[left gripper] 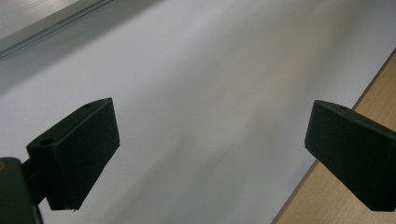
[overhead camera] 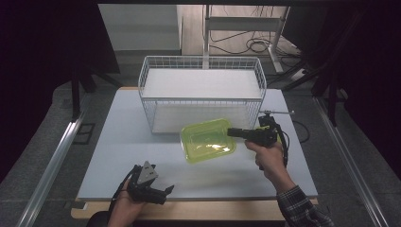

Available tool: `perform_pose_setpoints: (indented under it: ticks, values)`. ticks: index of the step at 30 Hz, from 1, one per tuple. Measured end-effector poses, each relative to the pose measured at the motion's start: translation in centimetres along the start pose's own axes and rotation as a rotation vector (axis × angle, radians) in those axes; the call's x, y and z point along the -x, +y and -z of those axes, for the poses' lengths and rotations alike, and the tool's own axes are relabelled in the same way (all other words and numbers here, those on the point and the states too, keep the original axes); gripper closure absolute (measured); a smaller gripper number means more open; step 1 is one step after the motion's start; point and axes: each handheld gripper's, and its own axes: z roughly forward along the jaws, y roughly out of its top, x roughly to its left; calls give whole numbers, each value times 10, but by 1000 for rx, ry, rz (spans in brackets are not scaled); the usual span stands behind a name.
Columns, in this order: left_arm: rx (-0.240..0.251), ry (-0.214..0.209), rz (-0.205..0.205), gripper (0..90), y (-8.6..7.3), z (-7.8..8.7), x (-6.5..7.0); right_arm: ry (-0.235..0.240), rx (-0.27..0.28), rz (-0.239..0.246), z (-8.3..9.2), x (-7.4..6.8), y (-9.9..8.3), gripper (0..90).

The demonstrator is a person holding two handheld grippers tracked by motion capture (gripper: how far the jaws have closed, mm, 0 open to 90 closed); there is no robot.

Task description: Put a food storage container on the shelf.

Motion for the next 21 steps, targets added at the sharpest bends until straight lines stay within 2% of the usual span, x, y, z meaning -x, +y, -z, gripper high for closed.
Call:
perform_pose_setpoints:
  ticks: [4,21]
  values:
    - [14,-10,11,27,0,1,-1,3,15,6,0,-3,9,796]
    - [21,-11,4,22,0,1,-1,20,73,41,4,-24,48,796]
